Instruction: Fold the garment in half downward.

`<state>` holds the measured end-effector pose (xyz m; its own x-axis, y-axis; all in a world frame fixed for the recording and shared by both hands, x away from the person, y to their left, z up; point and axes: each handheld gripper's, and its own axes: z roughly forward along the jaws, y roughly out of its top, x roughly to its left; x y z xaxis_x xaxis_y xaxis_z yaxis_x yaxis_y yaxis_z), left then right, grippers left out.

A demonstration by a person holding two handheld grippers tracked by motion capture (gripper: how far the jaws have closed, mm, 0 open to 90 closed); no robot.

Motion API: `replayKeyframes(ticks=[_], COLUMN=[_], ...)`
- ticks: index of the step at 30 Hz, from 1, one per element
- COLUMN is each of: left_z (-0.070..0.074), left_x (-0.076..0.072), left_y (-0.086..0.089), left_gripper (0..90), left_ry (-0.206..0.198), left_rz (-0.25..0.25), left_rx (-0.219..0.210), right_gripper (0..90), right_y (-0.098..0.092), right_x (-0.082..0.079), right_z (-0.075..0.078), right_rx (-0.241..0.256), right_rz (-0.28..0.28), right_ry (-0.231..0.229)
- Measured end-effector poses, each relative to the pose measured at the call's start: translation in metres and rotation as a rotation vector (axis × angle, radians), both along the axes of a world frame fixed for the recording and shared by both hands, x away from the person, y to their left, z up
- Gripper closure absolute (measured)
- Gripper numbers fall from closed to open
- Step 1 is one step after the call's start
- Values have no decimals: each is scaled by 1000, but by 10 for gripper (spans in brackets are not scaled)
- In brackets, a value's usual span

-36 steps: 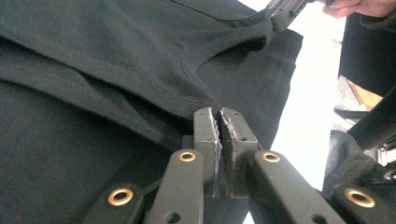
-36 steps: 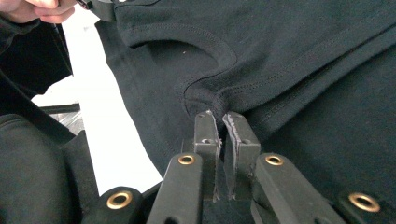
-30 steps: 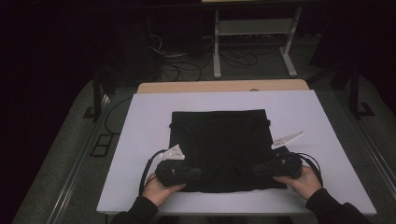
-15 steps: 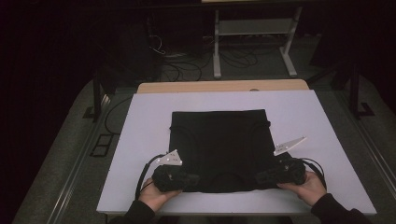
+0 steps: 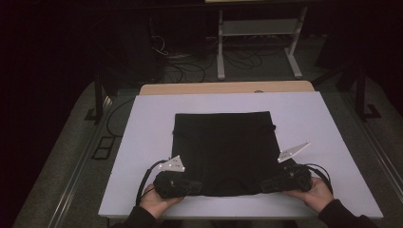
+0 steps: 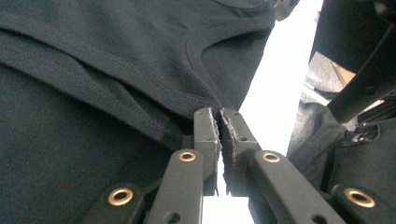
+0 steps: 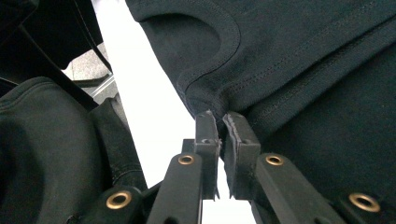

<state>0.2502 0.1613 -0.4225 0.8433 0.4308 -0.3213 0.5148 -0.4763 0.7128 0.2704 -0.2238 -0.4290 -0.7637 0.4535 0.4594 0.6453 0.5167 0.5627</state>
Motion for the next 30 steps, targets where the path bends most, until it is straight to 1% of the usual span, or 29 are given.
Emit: replayKeyframes(ticks=[4,5,9,16,18,19,20,21,22,25,28,29,30], left_z=[0,-1,-1,-3,-4,-4,-4,-4,-4,-3,-2,-2,-1], left_x=[0,0,-1,0,0,0,0,0,-1,-2,-2,-2,-2], left_y=[0,0,1,1,1,1,0,0,-1,-2,0,1,1], left_gripper=[842,842,841,839,831,825,816,807,791,710,619,598,584], left_ry=[2,2,10,13,20,17,19,18,21,20,36,43,48], left_rz=[-7,-8,-2,-9,-1,1,3,2,4,4,8,6,5], left_rx=[4,8,9,21,28,36,36,44,46,53,43,35,27], right_gripper=[829,829,829,813,778,752,731,713,695,622,542,496,475], right_y=[1,1,2,3,3,3,3,3,3,3,3,3,3], right_x=[-1,-1,-1,-2,-2,-2,-2,-2,-3,-5,-5,-5,-6], right_z=[-1,-1,-2,-2,-2,-2,-2,-2,-1,0,2,2,3], right_rx=[-5,-4,-10,-21,-24,-29,-36,-41,-50,-57,-60,-62,-61], right_rz=[6,5,13,9,3,0,-2,-5,-7,-10,-18,-24,-29], right_ry=[-2,5,0,16,19,20,11,12,1,-13,-18,-22,-23])
